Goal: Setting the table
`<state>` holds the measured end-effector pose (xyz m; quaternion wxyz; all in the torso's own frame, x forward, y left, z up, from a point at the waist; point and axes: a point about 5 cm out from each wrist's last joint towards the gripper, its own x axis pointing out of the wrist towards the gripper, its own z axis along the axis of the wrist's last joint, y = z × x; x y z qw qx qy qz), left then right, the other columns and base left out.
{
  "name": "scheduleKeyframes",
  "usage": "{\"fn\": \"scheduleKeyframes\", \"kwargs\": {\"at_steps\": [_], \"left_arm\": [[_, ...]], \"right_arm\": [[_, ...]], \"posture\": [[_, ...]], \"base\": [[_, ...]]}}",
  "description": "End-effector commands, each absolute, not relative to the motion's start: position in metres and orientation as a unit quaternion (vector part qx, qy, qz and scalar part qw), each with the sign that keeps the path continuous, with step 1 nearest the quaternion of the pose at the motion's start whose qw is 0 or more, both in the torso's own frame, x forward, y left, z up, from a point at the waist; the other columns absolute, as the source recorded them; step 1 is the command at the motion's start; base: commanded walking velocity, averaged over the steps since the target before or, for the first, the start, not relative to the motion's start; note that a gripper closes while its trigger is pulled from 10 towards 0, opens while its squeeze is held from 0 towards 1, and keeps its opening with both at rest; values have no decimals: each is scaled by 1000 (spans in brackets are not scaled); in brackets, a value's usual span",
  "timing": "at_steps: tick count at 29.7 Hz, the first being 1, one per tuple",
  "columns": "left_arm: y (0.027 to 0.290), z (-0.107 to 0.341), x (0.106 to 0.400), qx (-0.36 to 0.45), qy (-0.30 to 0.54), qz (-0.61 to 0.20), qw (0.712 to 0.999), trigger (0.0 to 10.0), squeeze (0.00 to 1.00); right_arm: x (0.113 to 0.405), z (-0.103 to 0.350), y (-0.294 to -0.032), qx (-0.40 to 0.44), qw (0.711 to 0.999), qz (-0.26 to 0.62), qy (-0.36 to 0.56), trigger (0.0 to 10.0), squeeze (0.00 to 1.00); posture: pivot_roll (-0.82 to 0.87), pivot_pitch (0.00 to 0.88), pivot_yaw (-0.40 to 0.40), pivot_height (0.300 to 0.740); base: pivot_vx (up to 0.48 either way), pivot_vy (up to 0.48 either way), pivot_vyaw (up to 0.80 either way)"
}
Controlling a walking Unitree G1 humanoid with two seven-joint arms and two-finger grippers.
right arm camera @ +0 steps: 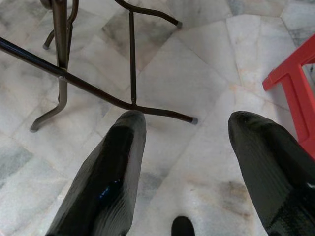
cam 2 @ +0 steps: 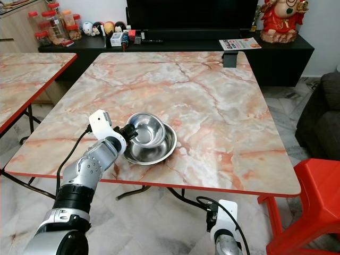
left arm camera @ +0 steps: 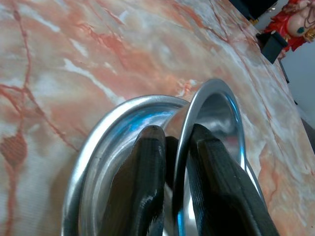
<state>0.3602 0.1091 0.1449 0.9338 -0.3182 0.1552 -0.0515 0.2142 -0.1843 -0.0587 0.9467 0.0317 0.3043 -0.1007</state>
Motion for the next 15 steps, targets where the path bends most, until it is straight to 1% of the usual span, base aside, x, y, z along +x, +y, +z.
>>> {"fn": "scheduleKeyframes", "kwargs": {"at_steps": [1, 5, 11, 15], "left_arm": [[114, 149, 360, -316, 151, -51, 935, 10000, 0], [106, 146, 354, -294, 189, -84, 933, 10000, 0], [103, 143, 352, -301, 212, -90, 925, 10000, 0], [101, 144, 352, -299, 214, -93, 925, 10000, 0]], "right_arm": [[217, -58, -182, 35, 946, -98, 306, 10000, 0], [218, -58, -181, 35, 947, -96, 305, 10000, 0], [217, -58, -181, 36, 946, -98, 307, 10000, 0], [217, -58, -181, 37, 946, -99, 307, 10000, 0]], "posture": [[-19, 0, 71, 740], [-17, 0, 72, 740], [-21, 0, 77, 740], [-22, 0, 77, 740]], "base": [[0, 0, 0], [0, 0, 0], [0, 0, 0], [0, 0, 0]]}}
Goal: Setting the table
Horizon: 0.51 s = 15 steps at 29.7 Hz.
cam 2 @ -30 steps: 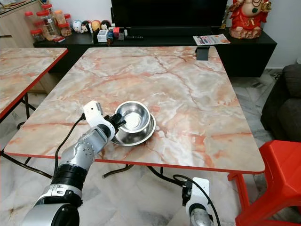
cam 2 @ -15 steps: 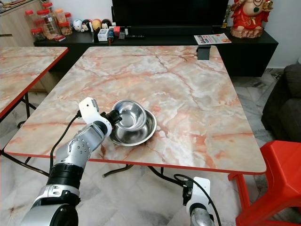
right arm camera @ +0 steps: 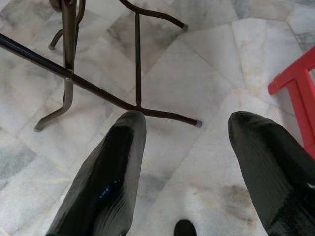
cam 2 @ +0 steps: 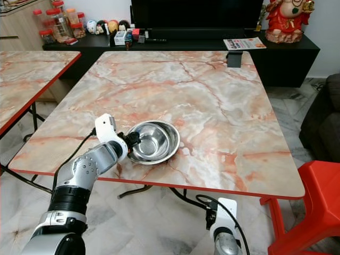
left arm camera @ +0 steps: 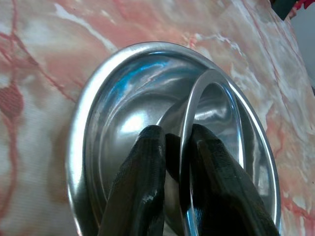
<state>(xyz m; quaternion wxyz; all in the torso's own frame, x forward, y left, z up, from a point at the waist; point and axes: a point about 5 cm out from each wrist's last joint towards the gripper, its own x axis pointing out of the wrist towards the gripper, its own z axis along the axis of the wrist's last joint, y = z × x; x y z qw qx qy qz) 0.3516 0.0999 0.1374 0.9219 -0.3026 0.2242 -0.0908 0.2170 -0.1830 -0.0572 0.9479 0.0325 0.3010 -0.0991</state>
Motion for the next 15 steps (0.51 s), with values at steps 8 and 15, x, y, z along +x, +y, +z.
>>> {"fn": "scheduleKeyframes", "kwargs": {"at_steps": [8, 15], "left_arm": [[102, 148, 353, -299, 211, -89, 926, 10000, 0], [93, 148, 357, -305, 211, -87, 925, 10000, 0]], "right_arm": [[217, -58, -181, 38, 946, -99, 306, 10000, 0], [217, -58, -180, 39, 946, -98, 306, 10000, 0]], "posture": [[-18, 0, 77, 740], [-23, 0, 80, 740]], "base": [[0, 0, 0], [0, 0, 0]]}}
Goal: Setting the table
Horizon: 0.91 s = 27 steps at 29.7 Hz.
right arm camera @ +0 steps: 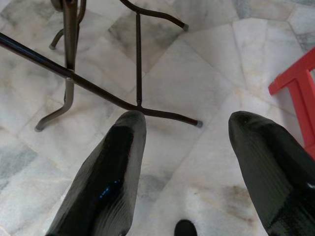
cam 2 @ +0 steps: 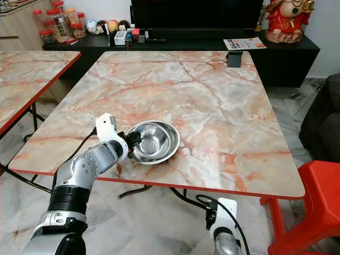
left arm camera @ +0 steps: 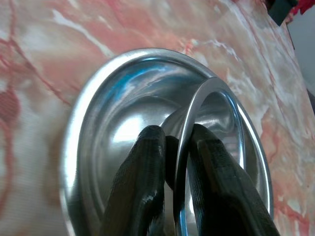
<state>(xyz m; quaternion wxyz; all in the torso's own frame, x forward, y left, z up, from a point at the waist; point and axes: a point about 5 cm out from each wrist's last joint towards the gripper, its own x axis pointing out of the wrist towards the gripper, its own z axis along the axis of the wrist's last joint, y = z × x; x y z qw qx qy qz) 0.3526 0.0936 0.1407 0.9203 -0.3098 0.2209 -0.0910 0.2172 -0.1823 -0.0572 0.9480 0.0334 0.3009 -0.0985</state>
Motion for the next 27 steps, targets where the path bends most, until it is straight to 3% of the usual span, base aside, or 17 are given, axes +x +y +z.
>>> {"fn": "scheduleKeyframes", "kwargs": {"at_steps": [1, 13, 14, 16, 17, 18, 19, 20, 27], "left_arm": [[92, 148, 357, -305, 211, -88, 924, 10000, 0], [85, 148, 361, -307, 214, -66, 925, 10000, 0], [86, 148, 361, -305, 213, -64, 926, 10000, 357], [86, 148, 361, -302, 213, -62, 927, 10000, 357], [87, 148, 362, -299, 211, -61, 929, 10000, 459], [88, 148, 362, -298, 211, -60, 929, 10000, 329], [88, 148, 362, -297, 210, -59, 929, 10000, 329], [89, 149, 362, -296, 210, -57, 930, 10000, 0], [89, 147, 362, -292, 211, -53, 931, 10000, 0]], "right_arm": [[217, -58, -180, 39, 946, -99, 306, 10000, 0], [215, -60, -179, 41, 945, -101, 308, 10000, 0], [215, -60, -179, 41, 945, -101, 308, 10000, 0], [214, -60, -179, 41, 945, -101, 308, 10000, 0], [214, -60, -179, 41, 945, -102, 308, 10000, 0], [214, -60, -179, 41, 945, -102, 308, 10000, 0], [214, -60, -179, 41, 945, -102, 308, 10000, 0], [214, -60, -179, 41, 945, -102, 308, 10000, 0], [214, -60, -179, 41, 945, -102, 308, 10000, 0]], "posture": [[-24, 0, 80, 740], [-28, 0, 87, 740], [-28, 0, 86, 740], [-27, 0, 87, 740], [-27, 0, 87, 740], [-26, 0, 87, 740], [-26, 0, 87, 740], [-25, 0, 87, 740], [-26, 0, 86, 740]], "base": [[0, 0, 0], [0, 0, 0], [0, 0, 0], [0, 0, 0], [0, 0, 0], [0, 0, 0], [0, 0, 0], [0, 0, 0], [0, 0, 0]]}}
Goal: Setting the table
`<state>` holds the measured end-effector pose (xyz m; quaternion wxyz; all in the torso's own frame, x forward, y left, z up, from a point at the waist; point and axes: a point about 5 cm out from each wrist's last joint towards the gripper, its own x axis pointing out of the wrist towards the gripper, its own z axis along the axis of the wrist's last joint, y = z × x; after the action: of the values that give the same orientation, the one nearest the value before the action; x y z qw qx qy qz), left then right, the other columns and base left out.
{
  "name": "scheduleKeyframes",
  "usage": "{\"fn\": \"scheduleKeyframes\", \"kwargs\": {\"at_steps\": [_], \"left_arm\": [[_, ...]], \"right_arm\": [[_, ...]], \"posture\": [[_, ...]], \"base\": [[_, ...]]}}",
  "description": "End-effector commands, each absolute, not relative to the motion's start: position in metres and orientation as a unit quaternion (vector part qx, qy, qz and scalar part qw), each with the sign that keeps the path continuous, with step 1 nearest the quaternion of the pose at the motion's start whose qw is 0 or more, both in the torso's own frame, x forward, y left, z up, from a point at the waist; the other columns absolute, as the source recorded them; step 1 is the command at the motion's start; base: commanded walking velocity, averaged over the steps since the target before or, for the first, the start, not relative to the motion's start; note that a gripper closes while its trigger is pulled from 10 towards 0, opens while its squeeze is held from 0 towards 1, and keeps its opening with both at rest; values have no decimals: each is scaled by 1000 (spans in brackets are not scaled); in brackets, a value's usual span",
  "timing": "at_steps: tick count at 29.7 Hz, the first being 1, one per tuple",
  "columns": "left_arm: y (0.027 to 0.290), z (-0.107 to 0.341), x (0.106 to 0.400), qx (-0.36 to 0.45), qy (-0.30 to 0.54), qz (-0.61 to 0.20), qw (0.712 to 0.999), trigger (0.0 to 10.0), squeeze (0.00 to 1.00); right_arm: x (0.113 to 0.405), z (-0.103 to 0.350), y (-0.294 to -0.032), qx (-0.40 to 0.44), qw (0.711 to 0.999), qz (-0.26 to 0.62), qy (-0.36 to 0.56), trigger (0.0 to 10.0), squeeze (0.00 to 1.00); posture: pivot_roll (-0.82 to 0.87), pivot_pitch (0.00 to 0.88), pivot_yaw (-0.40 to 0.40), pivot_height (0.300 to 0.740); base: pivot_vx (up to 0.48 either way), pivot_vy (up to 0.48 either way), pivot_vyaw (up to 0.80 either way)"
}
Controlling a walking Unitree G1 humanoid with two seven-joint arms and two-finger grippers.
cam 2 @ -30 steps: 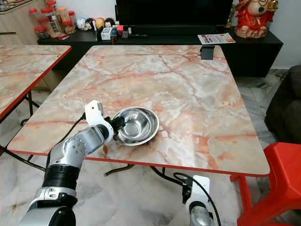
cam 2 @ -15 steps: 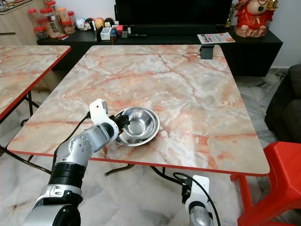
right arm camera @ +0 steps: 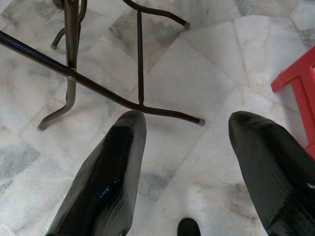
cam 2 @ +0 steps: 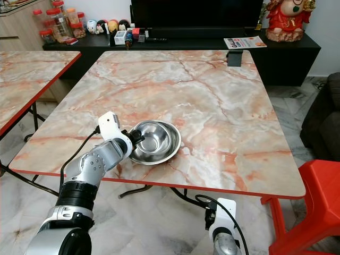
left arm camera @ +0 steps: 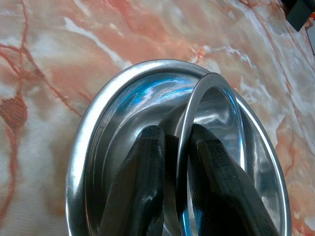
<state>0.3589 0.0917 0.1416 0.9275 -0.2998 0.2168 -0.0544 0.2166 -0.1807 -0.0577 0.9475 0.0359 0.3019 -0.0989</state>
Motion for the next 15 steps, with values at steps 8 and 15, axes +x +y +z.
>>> {"fn": "scheduleKeyframes", "kwargs": {"at_steps": [8, 15], "left_arm": [[88, 148, 362, -289, 212, -59, 932, 10000, 0], [93, 152, 364, -285, 204, -55, 935, 10000, 0]], "right_arm": [[215, -60, -179, 42, 945, -103, 308, 10000, 0], [216, -59, -179, 43, 945, -102, 307, 10000, 0]], "posture": [[-26, 0, 88, 740], [-22, 0, 89, 740]], "base": [[0, 0, 0], [0, 0, 0]]}}
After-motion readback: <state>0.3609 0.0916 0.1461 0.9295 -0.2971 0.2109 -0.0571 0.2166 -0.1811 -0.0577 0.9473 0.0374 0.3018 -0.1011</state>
